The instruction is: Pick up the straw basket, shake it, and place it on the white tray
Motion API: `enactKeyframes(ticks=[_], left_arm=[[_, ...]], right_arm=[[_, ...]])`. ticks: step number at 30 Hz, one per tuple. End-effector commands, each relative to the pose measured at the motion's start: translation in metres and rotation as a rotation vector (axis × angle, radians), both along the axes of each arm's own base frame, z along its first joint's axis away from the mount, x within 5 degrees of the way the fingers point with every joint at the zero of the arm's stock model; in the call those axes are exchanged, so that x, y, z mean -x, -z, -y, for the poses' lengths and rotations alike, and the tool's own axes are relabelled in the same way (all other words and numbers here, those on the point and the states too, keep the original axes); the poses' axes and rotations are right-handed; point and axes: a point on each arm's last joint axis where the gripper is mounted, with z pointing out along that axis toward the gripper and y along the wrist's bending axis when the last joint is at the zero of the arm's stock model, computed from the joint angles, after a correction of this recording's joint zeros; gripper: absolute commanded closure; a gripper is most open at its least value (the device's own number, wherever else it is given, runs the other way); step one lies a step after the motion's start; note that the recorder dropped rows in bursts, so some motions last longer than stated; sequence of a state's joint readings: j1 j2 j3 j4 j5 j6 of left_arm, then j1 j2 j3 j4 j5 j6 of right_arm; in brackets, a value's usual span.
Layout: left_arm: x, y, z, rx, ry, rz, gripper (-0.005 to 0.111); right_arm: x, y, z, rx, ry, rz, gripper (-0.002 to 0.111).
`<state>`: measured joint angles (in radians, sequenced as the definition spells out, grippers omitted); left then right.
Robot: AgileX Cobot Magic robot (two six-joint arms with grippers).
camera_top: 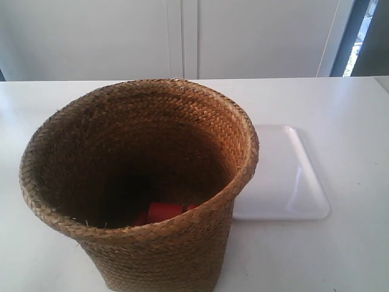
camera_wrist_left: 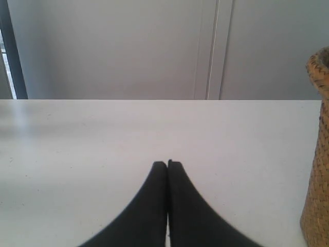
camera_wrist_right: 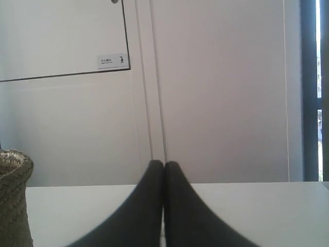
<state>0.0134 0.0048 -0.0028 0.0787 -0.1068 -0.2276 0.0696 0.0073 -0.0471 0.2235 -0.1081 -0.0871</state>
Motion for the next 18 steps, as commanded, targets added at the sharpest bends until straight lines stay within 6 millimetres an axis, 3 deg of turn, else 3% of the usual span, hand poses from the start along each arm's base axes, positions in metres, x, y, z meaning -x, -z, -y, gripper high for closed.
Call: enactKeyframes(ticks=[1,10,14,18], left_arm=[[0.0,0.0,0.0,0.003,-0.004,0.005,0.107],[0.0,0.0,0.0,0.003,-0.004,0.008,0.107],[0.0,0.0,0.0,0.003,-0.004,0.009,0.107],[0.002,-0.018,0.0,0.169,0.011,0.214,0.107]], right_arm=[[0.0,0.001,0.0,-0.005,-0.004,0.006,0.108],[0.002,-0.004,0.001,-0.015,0.007,0.063,0.108],[0.002,-0.006,0.002,-0.1,-0.012,0.082,0.108],[0.002,-0.006,0.002,-0.176,-0.033,0.079,0.108]])
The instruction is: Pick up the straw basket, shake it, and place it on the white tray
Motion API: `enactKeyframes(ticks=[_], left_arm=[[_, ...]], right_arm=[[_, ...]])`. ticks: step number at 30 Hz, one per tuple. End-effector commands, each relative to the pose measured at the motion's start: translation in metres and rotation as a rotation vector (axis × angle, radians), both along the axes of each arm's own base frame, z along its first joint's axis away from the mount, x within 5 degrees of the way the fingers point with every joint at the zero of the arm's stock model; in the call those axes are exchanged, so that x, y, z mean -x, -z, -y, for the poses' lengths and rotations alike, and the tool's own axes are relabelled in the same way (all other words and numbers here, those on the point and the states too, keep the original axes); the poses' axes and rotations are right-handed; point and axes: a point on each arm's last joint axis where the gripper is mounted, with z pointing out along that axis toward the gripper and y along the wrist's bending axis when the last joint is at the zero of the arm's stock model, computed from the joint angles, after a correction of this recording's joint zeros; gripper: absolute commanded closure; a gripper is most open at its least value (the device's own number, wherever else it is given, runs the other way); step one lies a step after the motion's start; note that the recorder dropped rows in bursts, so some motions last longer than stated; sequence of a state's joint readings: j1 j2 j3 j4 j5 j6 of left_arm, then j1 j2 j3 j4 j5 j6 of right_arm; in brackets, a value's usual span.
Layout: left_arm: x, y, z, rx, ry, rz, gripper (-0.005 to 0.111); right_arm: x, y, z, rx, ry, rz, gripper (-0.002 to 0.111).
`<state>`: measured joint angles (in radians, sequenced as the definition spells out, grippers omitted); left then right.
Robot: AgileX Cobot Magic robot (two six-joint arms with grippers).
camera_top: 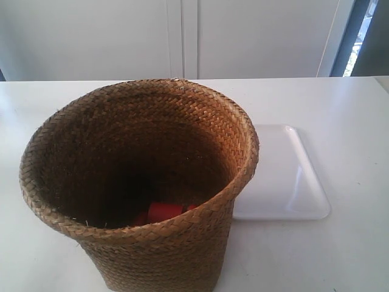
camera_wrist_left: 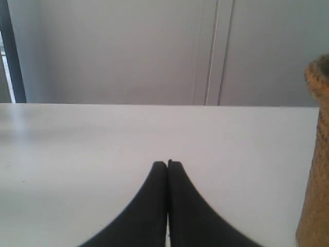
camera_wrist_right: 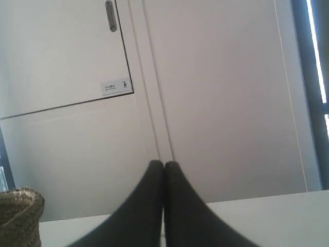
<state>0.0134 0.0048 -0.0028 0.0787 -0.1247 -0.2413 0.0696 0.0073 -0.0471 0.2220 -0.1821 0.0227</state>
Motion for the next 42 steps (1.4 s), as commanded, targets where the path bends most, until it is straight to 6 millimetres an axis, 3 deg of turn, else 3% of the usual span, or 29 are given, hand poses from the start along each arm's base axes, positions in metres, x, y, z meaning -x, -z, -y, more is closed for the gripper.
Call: enactKeyframes(ticks=[1,5,10,15,25,29,35,42], left_arm=[[0.003,-0.022,0.0,0.215,0.024,0.26,0.107],[0.01,-0.042,0.0,0.33,0.08,0.484,0.107],[0.01,-0.041,0.0,0.403,0.09,0.48,0.107],[0.009,-0.039,0.0,0.343,0.07,0.451,0.107],[0.003,-0.021,-0.003,0.617,0.039,0.255,0.107],[0.002,-0.018,-0.003,0.631,0.034,0.225,0.107],[0.0,-0.001,0.001,0.648,0.007,0.023,0.107],[0.0,-0.001,0.001,0.744,0.012,0.024,0.107]], right_arm=[[0.0,0.001,0.0,-0.068,-0.024,0.008,0.108],[0.0,0.002,0.0,-0.066,-0.028,-0.012,0.108],[0.0,0.002,0.0,-0.066,-0.028,-0.012,0.108],[0.0,0.002,0.0,-0.068,-0.028,-0.012,0.108],[-0.001,0.006,-0.001,-0.065,-0.035,-0.049,0.108],[-0.002,0.01,-0.002,-0.061,-0.043,-0.094,0.108],[-0.001,0.007,-0.002,-0.062,-0.04,-0.073,0.108],[0.001,-0.003,-0.001,-0.095,-0.046,-0.04,0.108]])
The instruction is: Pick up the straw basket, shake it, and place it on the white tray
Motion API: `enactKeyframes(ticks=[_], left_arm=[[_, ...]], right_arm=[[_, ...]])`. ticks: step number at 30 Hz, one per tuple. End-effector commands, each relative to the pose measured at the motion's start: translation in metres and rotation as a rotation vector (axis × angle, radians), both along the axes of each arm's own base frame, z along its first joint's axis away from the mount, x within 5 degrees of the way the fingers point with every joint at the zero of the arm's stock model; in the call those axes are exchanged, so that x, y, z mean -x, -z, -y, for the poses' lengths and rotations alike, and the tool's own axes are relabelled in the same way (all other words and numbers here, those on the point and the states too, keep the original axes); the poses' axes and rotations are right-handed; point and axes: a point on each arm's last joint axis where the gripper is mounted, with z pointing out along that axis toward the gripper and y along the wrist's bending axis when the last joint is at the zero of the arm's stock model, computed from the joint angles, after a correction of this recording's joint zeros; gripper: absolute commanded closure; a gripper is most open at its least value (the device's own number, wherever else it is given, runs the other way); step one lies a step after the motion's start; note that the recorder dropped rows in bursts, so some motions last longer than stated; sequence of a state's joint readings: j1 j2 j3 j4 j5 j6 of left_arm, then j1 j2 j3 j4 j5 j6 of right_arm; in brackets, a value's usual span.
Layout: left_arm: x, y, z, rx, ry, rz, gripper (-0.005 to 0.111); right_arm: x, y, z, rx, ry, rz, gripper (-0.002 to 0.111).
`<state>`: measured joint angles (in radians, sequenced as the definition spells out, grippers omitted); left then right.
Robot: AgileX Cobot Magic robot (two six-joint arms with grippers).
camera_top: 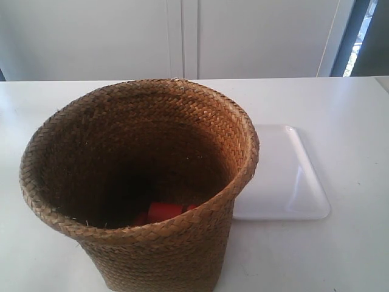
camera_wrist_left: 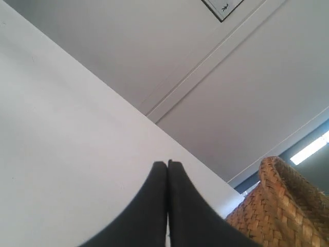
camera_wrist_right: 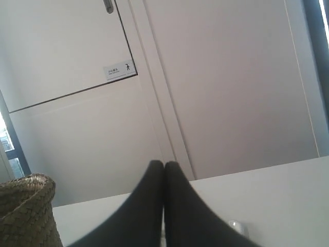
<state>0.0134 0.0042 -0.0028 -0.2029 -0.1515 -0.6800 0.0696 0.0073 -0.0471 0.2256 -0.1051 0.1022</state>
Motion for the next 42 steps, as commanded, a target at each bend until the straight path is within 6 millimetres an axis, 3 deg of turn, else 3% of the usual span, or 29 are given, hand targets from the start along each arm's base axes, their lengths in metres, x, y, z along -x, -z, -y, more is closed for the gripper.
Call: enactKeyframes(ticks=[1,5,10,15,21,27,42], left_arm=[[0.0,0.004,0.001,0.024,0.009,-0.039,0.107],[0.0,0.007,0.002,0.024,0.017,-0.068,0.107],[0.005,0.031,0.01,0.072,0.095,-0.342,0.107],[0.003,0.022,0.008,0.15,0.072,-0.24,0.107],[0.002,0.021,0.008,0.131,0.07,-0.232,0.107],[0.0,0.008,0.002,0.063,0.023,-0.078,0.107],[0.001,0.008,0.003,0.035,0.029,-0.089,0.107]], right_arm=[[0.003,-0.017,0.0,-0.025,-0.006,0.051,0.108],[-0.006,-0.032,-0.001,-0.021,-0.008,0.0,0.108],[-0.022,-0.041,0.0,-0.022,0.015,-0.01,0.108],[-0.027,-0.042,0.001,-0.023,0.026,0.001,0.108],[-0.03,-0.041,0.001,-0.025,0.025,-0.017,0.108],[-0.03,-0.041,0.001,-0.025,0.026,-0.014,0.108],[-0.03,-0.041,0.001,-0.05,0.02,-0.016,0.108]])
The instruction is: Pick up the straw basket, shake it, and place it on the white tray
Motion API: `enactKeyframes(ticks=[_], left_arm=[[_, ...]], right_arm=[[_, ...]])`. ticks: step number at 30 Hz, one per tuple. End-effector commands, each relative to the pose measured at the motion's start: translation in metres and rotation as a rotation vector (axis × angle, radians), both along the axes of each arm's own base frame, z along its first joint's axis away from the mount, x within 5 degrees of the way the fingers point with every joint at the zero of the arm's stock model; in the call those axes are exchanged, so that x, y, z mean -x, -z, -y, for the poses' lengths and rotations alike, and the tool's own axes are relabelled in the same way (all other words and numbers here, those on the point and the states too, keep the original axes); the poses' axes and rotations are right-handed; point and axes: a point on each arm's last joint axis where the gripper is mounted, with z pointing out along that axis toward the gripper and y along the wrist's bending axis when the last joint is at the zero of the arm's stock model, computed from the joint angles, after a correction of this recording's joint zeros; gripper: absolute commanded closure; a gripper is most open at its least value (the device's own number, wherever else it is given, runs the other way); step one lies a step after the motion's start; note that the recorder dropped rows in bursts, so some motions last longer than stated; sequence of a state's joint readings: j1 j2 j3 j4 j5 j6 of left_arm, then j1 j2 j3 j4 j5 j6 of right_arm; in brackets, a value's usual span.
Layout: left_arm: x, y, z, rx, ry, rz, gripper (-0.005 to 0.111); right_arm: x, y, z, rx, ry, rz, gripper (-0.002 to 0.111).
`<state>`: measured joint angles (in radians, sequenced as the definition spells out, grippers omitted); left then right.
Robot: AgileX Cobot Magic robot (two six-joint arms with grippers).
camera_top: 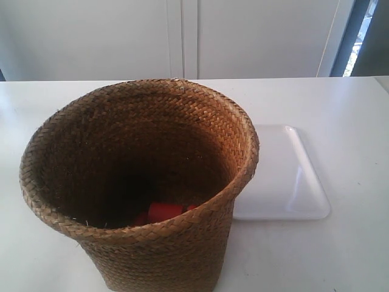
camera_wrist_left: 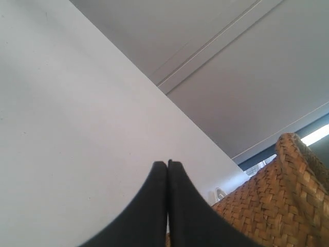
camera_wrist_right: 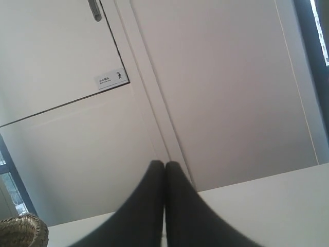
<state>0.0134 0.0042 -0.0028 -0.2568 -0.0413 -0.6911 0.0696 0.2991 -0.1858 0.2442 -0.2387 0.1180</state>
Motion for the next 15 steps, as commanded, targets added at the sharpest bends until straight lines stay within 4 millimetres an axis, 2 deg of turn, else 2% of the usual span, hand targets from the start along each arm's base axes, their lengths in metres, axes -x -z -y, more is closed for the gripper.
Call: enactKeyframes(ticks=[1,15], left_arm=[[0.0,-0.003,-0.001,-0.034,-0.005,0.019,0.107],[-0.005,-0.033,-0.002,-0.136,-0.011,0.049,0.107]], right_arm=[[0.0,-0.002,0.0,-0.014,-0.006,0.009,0.108],[-0.005,-0.024,-0.001,0.036,-0.002,0.029,0.108]])
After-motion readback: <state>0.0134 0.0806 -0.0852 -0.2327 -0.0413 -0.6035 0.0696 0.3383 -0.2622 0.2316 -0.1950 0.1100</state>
